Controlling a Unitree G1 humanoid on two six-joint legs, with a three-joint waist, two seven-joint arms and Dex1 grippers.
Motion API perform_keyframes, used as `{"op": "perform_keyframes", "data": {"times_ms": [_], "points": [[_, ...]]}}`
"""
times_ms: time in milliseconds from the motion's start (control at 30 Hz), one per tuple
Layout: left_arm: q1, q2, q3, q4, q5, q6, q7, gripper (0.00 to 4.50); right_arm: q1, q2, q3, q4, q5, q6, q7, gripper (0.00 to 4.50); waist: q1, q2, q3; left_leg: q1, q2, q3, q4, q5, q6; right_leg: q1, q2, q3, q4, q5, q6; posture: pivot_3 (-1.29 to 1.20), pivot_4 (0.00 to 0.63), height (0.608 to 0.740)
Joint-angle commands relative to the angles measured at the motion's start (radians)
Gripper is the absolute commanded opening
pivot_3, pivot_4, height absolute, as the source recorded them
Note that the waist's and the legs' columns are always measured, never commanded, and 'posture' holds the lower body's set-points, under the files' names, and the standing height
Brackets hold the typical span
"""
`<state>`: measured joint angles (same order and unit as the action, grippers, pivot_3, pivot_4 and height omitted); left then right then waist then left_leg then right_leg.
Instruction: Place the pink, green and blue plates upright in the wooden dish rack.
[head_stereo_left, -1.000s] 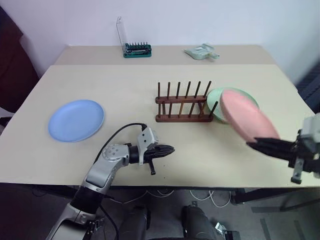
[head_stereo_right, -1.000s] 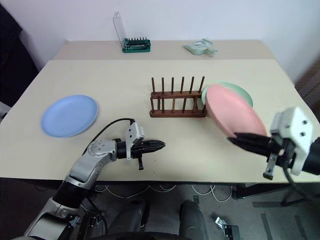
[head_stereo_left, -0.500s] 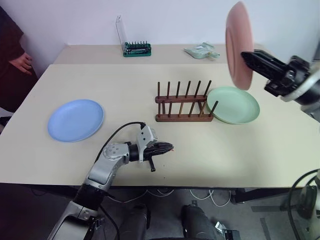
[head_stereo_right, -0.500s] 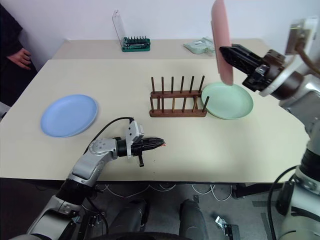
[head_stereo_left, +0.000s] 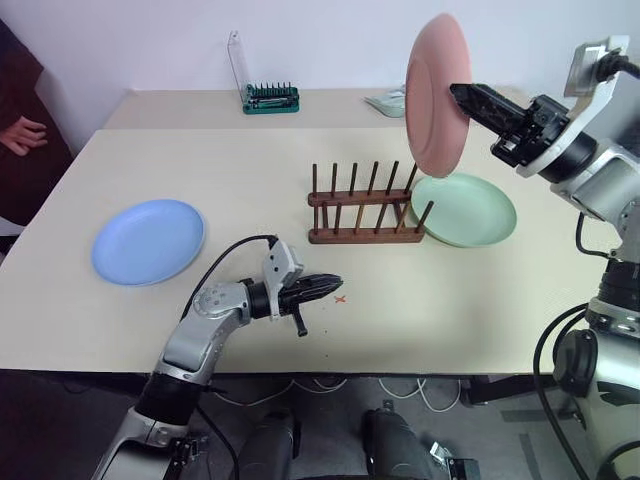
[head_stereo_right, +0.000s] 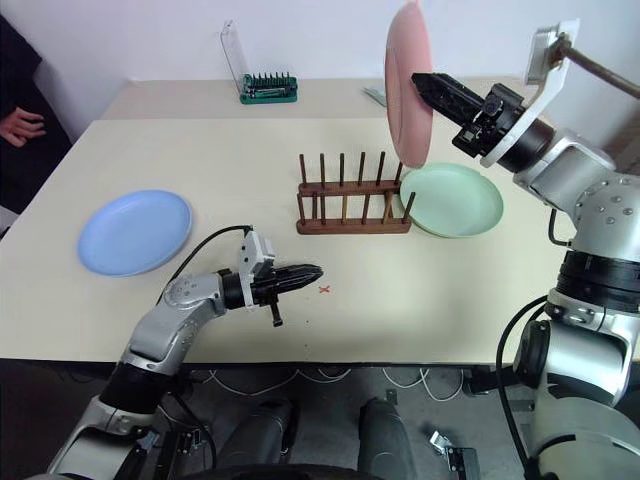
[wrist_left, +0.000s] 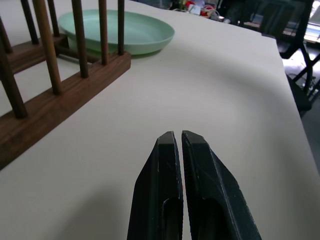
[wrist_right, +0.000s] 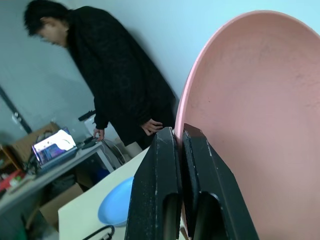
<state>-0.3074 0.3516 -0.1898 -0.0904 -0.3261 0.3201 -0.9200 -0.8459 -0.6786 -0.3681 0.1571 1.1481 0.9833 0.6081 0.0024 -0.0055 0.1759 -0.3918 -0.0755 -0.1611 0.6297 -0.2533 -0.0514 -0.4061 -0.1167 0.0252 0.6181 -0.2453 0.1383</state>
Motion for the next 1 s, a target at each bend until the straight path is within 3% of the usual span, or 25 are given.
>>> {"op": "perform_keyframes", "data": {"times_ms": [33, 967, 1000], "points": [[-0.004, 0.010, 0.016, -0.032, -0.017, -0.001, -0.003, 0.15, -0.043, 0.010, -0.031, 0.012, 0.018, 0.005, 0.013, 0.02, -0.004, 0.000, 0.000, 0.000, 0.000, 0.000, 0.000, 0.000, 0.000, 0.000, 0.000, 0.000, 0.000, 0.000, 0.000, 0.00, 0.150, 0.740], [-0.007, 0.016, -0.001, -0.084, -0.009, 0.048, 0.035, 0.15, -0.013, 0.150, -0.141, 0.146, 0.033, 0.087, -0.206, 0.02, -0.017, 0.001, 0.000, 0.000, 0.000, 0.000, 0.000, 0.000, 0.000, -0.001, 0.000, 0.000, 0.003, 0.000, 0.000, 0.00, 0.150, 0.740], [-0.007, 0.016, -0.001, -0.086, -0.009, 0.050, 0.036, 0.15, -0.014, 0.151, -0.147, 0.148, 0.031, 0.082, -0.208, 0.31, -0.017, 0.001, 0.000, 0.000, 0.000, 0.000, 0.000, 0.000, 0.000, -0.001, 0.000, 0.000, 0.003, 0.000, 0.000, 0.00, 0.150, 0.740]]}}
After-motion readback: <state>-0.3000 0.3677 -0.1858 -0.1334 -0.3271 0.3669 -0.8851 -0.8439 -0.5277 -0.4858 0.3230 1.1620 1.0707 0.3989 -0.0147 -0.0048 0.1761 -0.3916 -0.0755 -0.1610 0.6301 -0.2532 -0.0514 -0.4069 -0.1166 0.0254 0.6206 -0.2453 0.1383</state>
